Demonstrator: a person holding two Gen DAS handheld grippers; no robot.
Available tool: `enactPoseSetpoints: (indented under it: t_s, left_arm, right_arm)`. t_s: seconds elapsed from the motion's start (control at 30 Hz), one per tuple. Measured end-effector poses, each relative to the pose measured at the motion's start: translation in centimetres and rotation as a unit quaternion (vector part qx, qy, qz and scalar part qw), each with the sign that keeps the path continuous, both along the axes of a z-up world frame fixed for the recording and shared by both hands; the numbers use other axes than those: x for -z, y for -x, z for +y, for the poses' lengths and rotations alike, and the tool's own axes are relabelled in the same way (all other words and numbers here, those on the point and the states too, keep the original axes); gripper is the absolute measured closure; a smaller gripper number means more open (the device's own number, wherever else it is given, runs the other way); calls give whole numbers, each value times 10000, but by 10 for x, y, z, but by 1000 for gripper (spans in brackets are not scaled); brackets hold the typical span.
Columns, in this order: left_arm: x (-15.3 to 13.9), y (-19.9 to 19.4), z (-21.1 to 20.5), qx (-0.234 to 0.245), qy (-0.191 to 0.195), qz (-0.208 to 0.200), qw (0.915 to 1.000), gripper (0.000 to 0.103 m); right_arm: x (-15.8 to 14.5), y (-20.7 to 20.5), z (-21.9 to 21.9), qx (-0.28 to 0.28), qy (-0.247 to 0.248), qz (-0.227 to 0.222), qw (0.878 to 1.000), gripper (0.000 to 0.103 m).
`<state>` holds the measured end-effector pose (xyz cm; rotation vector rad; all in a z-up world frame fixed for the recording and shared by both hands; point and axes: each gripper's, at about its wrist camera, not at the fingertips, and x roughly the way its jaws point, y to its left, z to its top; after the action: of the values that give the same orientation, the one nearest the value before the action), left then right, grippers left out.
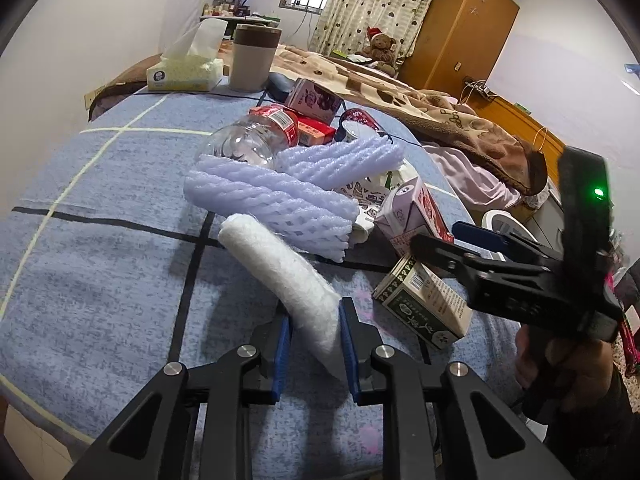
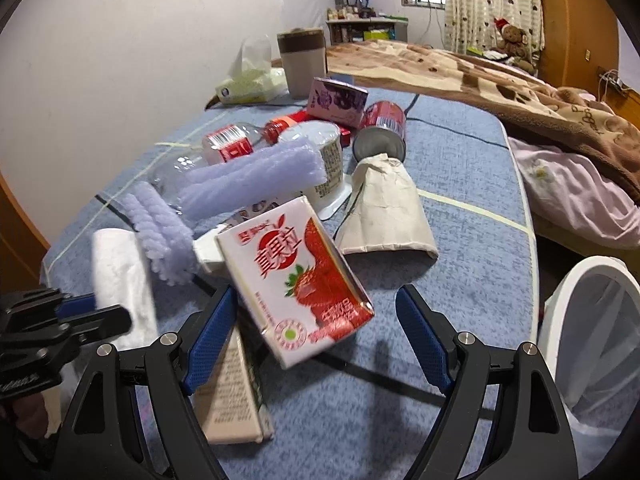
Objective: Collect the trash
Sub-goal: 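Grasp the white rolled towel with left gripper while right grasps the strawberry juice carton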
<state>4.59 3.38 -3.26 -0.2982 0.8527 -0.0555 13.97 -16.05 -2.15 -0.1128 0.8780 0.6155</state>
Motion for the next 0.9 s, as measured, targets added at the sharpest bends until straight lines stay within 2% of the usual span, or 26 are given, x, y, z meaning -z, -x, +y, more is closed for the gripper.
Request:
enactPoseSetpoints:
  t_s: [0.03,0.6,0.9]
  left_arm:
    - [0,0,1,-4,-8,-9,10000,80]
    - [-32,12,-20,196,-186,-410,9988,80]
    - [-48,2,-43,530,-311,-568,9965,80]
  right_arm:
    - [-1,0,0,4,-21,19,10000,35]
    - [-23,27,-37,393,-238,-276,9986,39]
    - [-29,29,-63,731,-419,-362,9958,39]
